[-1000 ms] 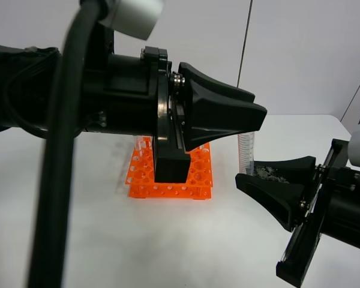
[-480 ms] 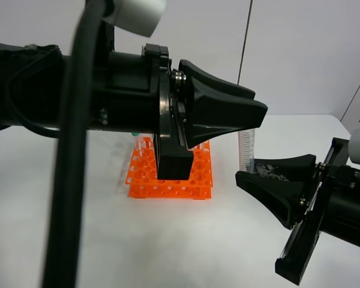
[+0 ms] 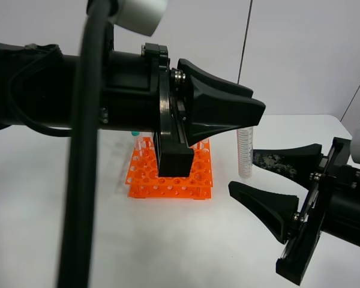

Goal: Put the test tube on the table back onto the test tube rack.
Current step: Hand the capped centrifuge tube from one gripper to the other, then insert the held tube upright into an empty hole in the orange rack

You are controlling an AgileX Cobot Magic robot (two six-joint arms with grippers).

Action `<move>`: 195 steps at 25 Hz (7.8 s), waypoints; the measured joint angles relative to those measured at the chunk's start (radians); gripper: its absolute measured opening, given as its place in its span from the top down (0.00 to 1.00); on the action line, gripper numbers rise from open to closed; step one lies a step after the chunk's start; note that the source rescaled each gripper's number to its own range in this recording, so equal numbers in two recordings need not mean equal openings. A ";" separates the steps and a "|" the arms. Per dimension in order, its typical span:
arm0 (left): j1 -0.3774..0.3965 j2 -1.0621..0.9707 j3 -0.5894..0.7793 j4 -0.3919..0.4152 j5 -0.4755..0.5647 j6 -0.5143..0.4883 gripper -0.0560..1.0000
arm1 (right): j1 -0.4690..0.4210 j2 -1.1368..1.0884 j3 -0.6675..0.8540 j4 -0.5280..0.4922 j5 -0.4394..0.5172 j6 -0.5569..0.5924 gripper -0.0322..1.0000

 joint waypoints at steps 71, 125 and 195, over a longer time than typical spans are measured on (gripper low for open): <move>0.000 0.000 0.000 -0.001 -0.012 0.004 0.95 | -0.352 0.000 -0.094 -0.801 0.778 1.065 0.07; 0.000 0.000 0.000 0.000 0.036 0.004 0.95 | -0.967 0.132 -0.186 -0.343 0.754 0.624 0.17; 0.000 0.000 0.000 0.004 0.036 0.006 0.95 | -0.967 -0.753 -0.153 -0.406 1.147 0.582 0.19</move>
